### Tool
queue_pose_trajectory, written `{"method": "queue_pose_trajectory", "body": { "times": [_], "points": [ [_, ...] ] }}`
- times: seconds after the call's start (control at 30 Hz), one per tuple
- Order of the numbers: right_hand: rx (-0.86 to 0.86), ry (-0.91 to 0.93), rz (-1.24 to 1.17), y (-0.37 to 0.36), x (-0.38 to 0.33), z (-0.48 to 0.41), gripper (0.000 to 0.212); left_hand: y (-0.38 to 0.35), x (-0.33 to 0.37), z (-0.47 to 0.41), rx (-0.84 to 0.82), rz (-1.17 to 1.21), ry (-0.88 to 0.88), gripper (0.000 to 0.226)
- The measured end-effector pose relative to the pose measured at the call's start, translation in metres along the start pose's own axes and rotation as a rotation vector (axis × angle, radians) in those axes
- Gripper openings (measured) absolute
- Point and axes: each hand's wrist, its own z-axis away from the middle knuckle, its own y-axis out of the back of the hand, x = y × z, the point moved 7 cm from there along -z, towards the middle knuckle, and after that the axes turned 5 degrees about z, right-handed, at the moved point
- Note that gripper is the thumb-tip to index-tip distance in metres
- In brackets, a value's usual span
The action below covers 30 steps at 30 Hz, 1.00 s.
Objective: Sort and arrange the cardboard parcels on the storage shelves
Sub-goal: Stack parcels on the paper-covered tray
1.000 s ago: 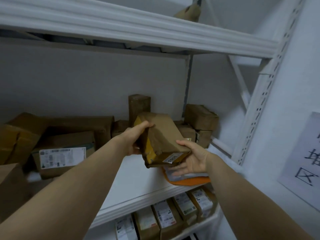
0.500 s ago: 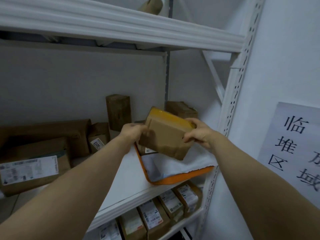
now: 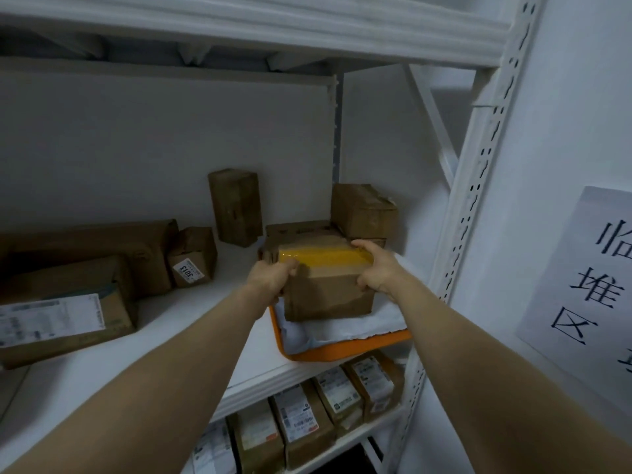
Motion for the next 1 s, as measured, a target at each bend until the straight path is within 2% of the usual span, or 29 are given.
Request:
{"method": "queue_pose_trajectory", "body": {
  "times": [0.13, 0.4, 0.57, 0.7, 0.9, 1.0],
  "points": [
    [-0.009, -0.010, 0.038, -0.009, 0.008, -0.012, 0.089, 0.009, -0.003, -0.008, 0.130, -0.001, -0.018, 0.026],
    [0.033, 0.087, 0.010, -0.015, 0.008, -0.024, 0.068, 0.018, -0.003, -0.008, 0.264, -0.094, -0.054, 0.025],
    [0.030, 0.077, 0.147, -0.014, 0.009, -0.025, 0.063, 0.015, -0.006, -0.009, 0.280, -0.131, -0.056, 0.026],
    [-0.002, 0.031, 0.143, -0.011, 0.002, -0.019, 0.059, 0.011, -0.003, -0.007, 0.285, -0.142, -0.065, 0.025],
    [0.239, 0.173, 0.263, -0.005, -0.041, -0.002, 0.054, 0.029, 0.000, 0.000, 0.353, -0.105, -0.077, 0.028],
    [0.256, 0.284, 0.304, -0.020, -0.073, 0.003, 0.047, 0.046, -0.001, 0.002, 0.378, -0.090, -0.075, 0.028]
  ]
}}
